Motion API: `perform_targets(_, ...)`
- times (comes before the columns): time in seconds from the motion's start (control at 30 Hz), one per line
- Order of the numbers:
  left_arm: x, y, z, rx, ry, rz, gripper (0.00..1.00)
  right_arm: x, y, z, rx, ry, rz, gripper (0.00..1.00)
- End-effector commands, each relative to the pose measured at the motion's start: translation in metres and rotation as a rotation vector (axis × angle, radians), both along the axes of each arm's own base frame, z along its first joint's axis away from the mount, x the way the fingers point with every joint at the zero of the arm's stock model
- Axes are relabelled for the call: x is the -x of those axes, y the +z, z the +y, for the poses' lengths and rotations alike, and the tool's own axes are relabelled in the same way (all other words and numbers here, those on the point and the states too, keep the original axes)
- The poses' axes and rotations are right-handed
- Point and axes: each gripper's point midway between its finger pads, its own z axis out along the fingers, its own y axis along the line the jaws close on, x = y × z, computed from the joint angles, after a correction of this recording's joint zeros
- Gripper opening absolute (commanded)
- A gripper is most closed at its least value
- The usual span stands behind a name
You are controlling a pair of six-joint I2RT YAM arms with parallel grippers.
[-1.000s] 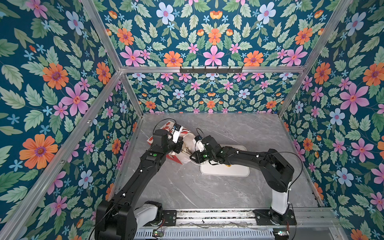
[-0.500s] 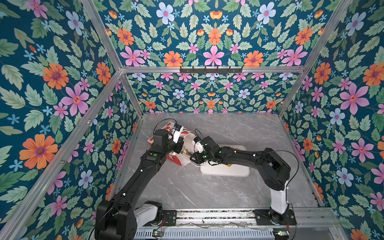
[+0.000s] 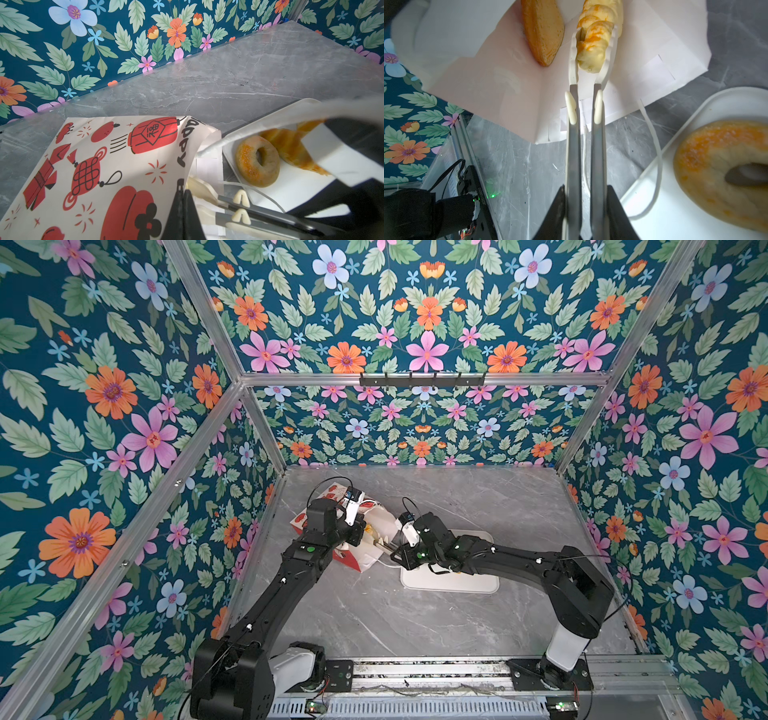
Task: Take the fake bread out of the paper bag
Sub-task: 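Pull the pale bread stick out of the bag toward the tray, then lower the bread stick onto the white tray and open the tongs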
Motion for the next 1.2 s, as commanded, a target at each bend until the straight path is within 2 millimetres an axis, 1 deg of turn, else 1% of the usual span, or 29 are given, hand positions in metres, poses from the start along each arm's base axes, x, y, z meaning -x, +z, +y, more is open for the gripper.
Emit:
perform_targets(0.0, -0.008, 0.007, 0.005, -0.005, 0.041, -0.027, 0.0, 0.006, 0.011, -0.009, -0.007, 0.005, -0.038, 0.14)
perform_targets(0.03, -0.009, 0.007, 0.006, -0.007, 0.045, -0.026, 0.0, 0.008, 0.01, -0.012, 0.0, 0.006, -0.035, 0.14)
perform_targets(0.07, -0.01, 0.006, 0.007, -0.009, 0.051, -0.022, 0.0, 0.012, 0.022, -0.018, -0.016, 0.004, -0.053, 0.14)
perform_targets(0.23, -0.014, 0.005, 0.011, -0.011, 0.084, -0.02, 0.0, 0.035, 0.036, -0.044, -0.022, 0.005, -0.06, 0.14)
perform_targets(0.37, -0.016, 0.005, 0.014, -0.021, 0.104, -0.021, 0.0, 0.058, 0.044, -0.071, -0.012, 0.005, -0.053, 0.14)
perform_targets(0.5, -0.017, 0.006, 0.014, -0.023, 0.101, -0.022, 0.0, 0.081, 0.046, -0.097, 0.027, 0.013, -0.032, 0.14)
perform_targets(0.67, -0.017, 0.005, 0.012, -0.025, 0.089, -0.012, 0.0, 0.115, 0.04, -0.124, 0.076, 0.097, -0.007, 0.14)
perform_targets(0.7, -0.017, 0.004, 0.011, -0.026, 0.086, -0.01, 0.0, 0.119, 0.04, -0.127, 0.08, 0.111, -0.013, 0.13)
perform_targets(0.8, -0.017, 0.005, 0.012, -0.032, 0.086, -0.009, 0.0, 0.123, 0.035, -0.145, 0.136, 0.089, -0.032, 0.12)
perform_targets(0.87, -0.015, 0.007, 0.013, -0.039, 0.085, -0.01, 0.0, 0.125, 0.033, -0.153, 0.157, 0.076, -0.038, 0.11)
perform_targets(0.93, -0.015, 0.009, 0.014, -0.046, 0.084, -0.012, 0.0, 0.128, 0.03, -0.159, 0.162, 0.064, -0.034, 0.11)
perform_targets(1.07, -0.014, 0.013, 0.014, -0.06, 0.081, -0.017, 0.0, 0.134, 0.015, -0.173, 0.198, 0.022, 0.005, 0.11)
perform_targets(1.17, -0.014, 0.013, 0.014, -0.06, 0.076, -0.015, 0.0, 0.138, 0.008, -0.178, 0.194, 0.003, 0.026, 0.11)
